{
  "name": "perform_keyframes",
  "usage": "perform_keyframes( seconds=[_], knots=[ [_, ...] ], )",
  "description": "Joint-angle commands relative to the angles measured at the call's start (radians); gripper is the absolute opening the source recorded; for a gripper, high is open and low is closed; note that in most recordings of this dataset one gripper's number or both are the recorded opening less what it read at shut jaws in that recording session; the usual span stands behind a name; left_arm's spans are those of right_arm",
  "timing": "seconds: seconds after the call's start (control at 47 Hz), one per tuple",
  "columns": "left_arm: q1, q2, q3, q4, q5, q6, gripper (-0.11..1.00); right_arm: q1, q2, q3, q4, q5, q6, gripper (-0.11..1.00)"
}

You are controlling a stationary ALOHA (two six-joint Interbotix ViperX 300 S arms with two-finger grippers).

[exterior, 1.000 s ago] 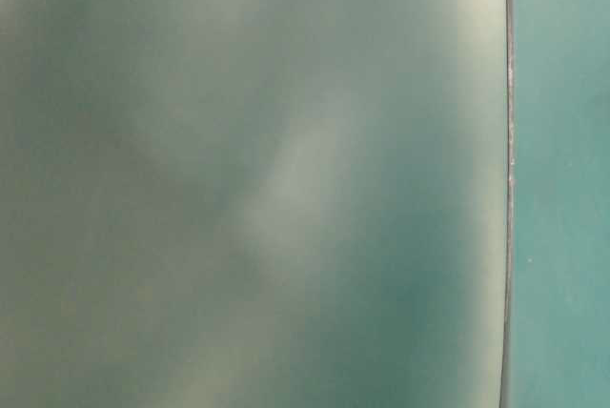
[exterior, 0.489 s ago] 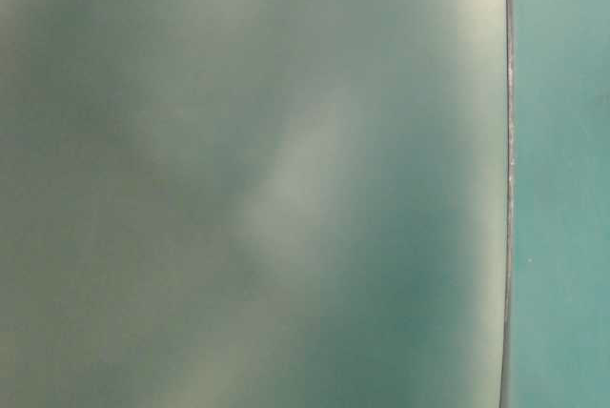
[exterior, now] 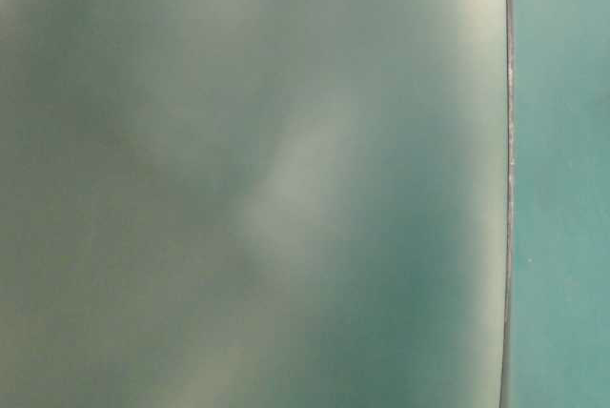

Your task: Move the cup to the left with left arm.

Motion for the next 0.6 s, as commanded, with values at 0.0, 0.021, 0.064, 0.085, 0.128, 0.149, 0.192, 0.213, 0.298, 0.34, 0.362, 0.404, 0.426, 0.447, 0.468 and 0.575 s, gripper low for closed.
perform_keyframes(
  seconds=[0.0,0.021,0.064,0.085,0.128,0.149,0.192,0.213,0.298,0.34,0.362,0.404,0.426,0.447,0.468,0.575],
  knots=[
    [0.005,0.003,-0.017,-0.002,-0.011,-0.002,0.64,-0.002,0.003,-0.032,0.003,-0.005,0.000,0.00],
    [0.005,0.003,-0.017,-0.002,-0.011,-0.002,0.64,-0.002,0.003,-0.032,0.003,-0.005,0.000,0.00],
    [0.005,0.003,-0.017,-0.002,-0.011,-0.002,0.64,-0.002,0.002,-0.032,0.002,-0.005,0.000,0.00],
    [0.005,0.005,-0.017,0.000,-0.011,-0.002,0.64,-0.002,0.003,-0.032,0.003,-0.005,0.000,0.00],
    [0.005,0.003,-0.017,-0.002,-0.011,-0.002,0.64,-0.002,0.003,-0.032,0.002,-0.005,0.002,0.00],
    [0.005,0.003,-0.017,0.000,-0.009,-0.002,0.64,-0.002,0.002,-0.032,0.002,-0.005,0.002,0.00],
    [0.005,0.005,-0.017,-0.002,-0.011,-0.002,0.64,-0.002,0.002,-0.032,0.003,-0.005,0.000,0.00],
    [0.005,0.003,-0.017,0.000,-0.011,-0.002,0.64,-0.002,0.002,-0.034,0.003,-0.005,0.000,0.00],
    [0.005,0.003,-0.017,-0.002,-0.011,-0.002,0.64,-0.002,0.002,-0.034,0.003,0.003,0.000,0.00],
    [0.005,0.003,-0.017,-0.002,-0.009,-0.002,0.64,-0.002,-0.002,-0.035,0.003,0.012,0.000,0.00],
    [0.005,0.003,-0.015,-0.002,-0.011,-0.002,0.64,-0.002,-0.003,-0.034,0.003,0.015,0.000,0.00],
    [0.006,0.003,-0.017,-0.002,-0.011,-0.002,0.64,-0.002,-0.005,-0.034,0.003,0.021,0.000,0.00],
    [0.006,0.003,-0.017,-0.002,-0.009,-0.002,0.64,-0.002,-0.005,-0.035,0.003,0.026,0.000,0.00],
    [0.006,0.003,-0.017,-0.002,-0.011,-0.002,0.64,-0.002,-0.006,-0.035,0.002,0.028,0.000,0.00],
    [0.008,0.003,-0.017,0.000,-0.009,-0.002,0.64,-0.002,-0.006,-0.035,0.002,0.031,0.002,0.00],
    [0.020,0.003,-0.017,-0.002,-0.009,-0.009,0.64,-0.002,-0.006,-0.035,0.003,0.046,0.002,0.00]
  ],
)
